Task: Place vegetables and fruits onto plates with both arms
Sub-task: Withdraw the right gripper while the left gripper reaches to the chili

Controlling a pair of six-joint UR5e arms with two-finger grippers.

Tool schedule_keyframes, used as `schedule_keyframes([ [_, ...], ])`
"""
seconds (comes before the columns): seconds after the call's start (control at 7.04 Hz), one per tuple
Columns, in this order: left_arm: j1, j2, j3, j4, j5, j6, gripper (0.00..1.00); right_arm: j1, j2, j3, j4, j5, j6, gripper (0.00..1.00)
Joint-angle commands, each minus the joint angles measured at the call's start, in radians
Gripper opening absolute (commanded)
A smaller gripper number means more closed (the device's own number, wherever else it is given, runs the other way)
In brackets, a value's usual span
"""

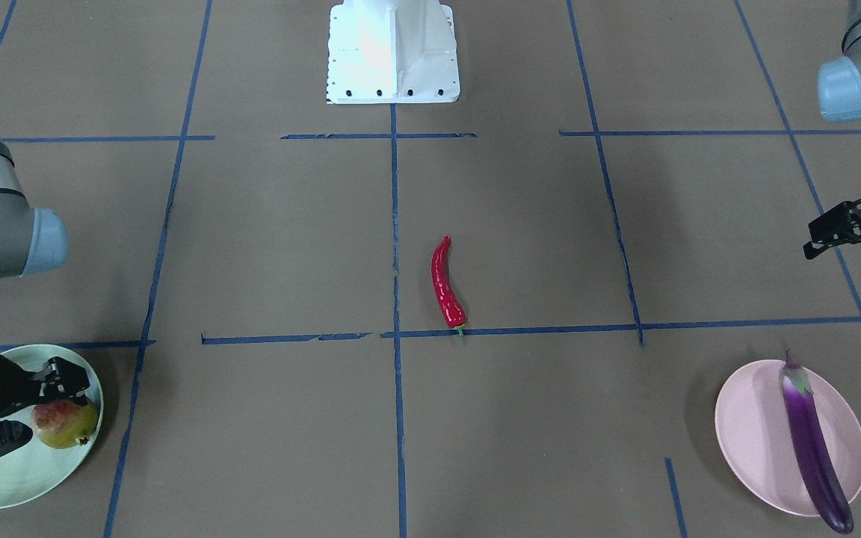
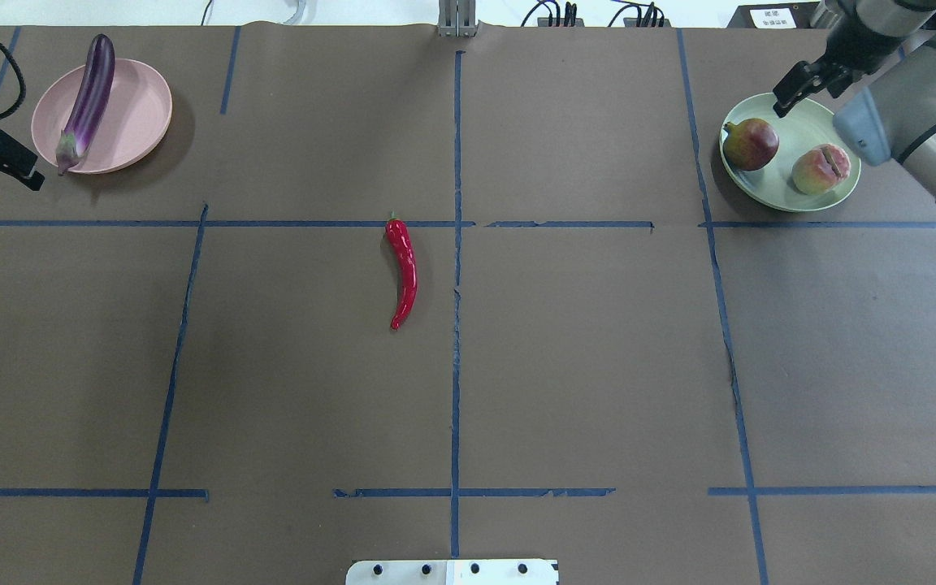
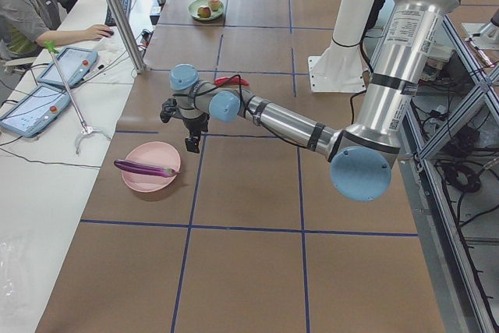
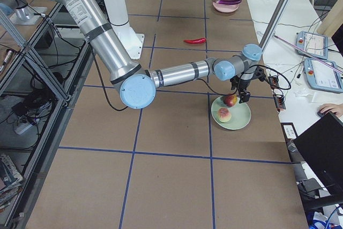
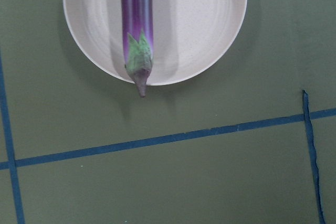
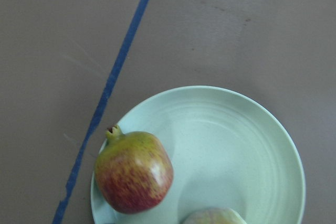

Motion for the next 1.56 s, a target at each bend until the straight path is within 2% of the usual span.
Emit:
schedule_keyframes([
  [0.0,0.177,-0.105,0.005,0.002,0.011,-0.267,1.0,0.104,-0.118,0.107,-0.112,0.011,-0.163,1.0],
  [0.28,0.322,-0.214,0.006,0.002,0.16,-0.585,1.0,0.209,-0.275,0.122,-0.109,0.022,-0.332,1.0],
  [0.43,0.377,-0.267,0.023,0.002,0.169,-0.673,1.0,0.253,-0.371,0.163,-0.104,0.068,-0.331,1.0],
  [0.71,0.471,-0.412,0.122,-0.009,0.25,-0.863,1.0,0.281,-0.561,0.323,-0.098,0.099,-0.278,1.0],
  [0.85,0.501,-0.478,0.187,-0.012,0.29,-0.931,1.0,0.28,-0.615,0.389,-0.097,0.099,-0.217,1.0],
  [0.99,0.523,-0.497,0.213,-0.018,0.31,-0.965,1.0,0.28,-0.623,0.411,-0.097,0.099,-0.211,1.0],
  [1.28,0.543,-0.593,0.34,-0.036,0.336,-1.012,0.98,0.28,-0.625,0.411,-0.095,0.1,-0.213,1.0],
  [1.42,0.567,-0.611,0.389,-0.077,0.385,-1.044,0.91,0.28,-0.625,0.411,-0.095,0.102,-0.213,1.0],
])
